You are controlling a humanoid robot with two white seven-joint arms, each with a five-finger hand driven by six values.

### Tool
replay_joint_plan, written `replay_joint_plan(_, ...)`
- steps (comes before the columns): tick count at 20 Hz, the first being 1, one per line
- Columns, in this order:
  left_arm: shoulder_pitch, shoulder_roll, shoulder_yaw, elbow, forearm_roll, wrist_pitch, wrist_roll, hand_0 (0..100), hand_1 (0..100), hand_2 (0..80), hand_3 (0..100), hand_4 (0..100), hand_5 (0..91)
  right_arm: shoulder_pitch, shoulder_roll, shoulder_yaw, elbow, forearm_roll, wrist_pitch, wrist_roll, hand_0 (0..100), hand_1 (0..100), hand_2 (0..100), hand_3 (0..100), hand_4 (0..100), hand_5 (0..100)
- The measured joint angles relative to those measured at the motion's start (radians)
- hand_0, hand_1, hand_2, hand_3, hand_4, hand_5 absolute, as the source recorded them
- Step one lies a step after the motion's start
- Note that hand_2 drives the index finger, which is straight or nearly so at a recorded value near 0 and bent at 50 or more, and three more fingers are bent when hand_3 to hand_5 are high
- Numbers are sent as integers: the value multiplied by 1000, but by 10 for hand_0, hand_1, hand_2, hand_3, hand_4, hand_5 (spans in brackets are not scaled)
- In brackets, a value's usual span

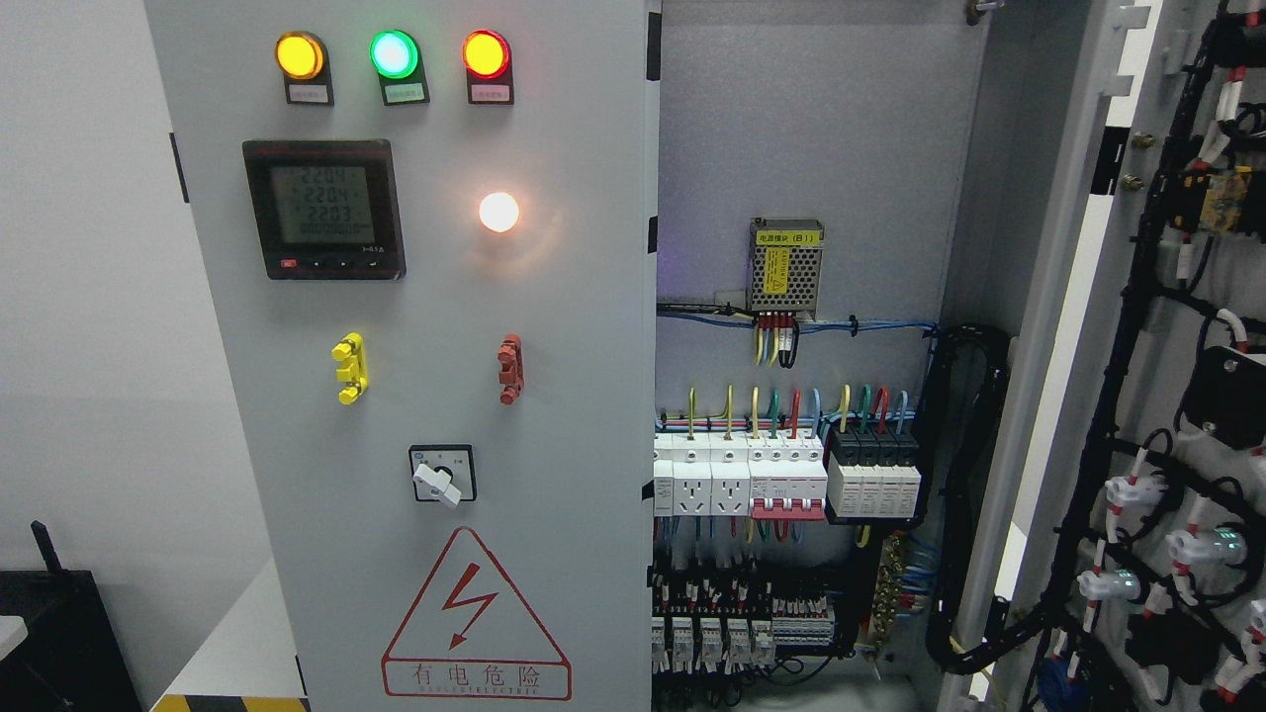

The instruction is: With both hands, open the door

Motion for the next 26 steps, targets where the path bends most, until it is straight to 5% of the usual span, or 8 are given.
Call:
replay_joint_plan(14, -493, -276, 13, 897, -275, -84, 7, 120, 389, 0, 0, 0, 0, 0, 0, 0, -14, -1, 0, 0, 120, 389, 0, 0, 0, 0)
replay_joint_plan(26, -616, -433, 21, 1238, -403, -69, 16, 120, 389, 0, 0, 0, 0, 0, -1, 1, -28, -1, 0, 0, 120, 389, 0, 0, 0, 0)
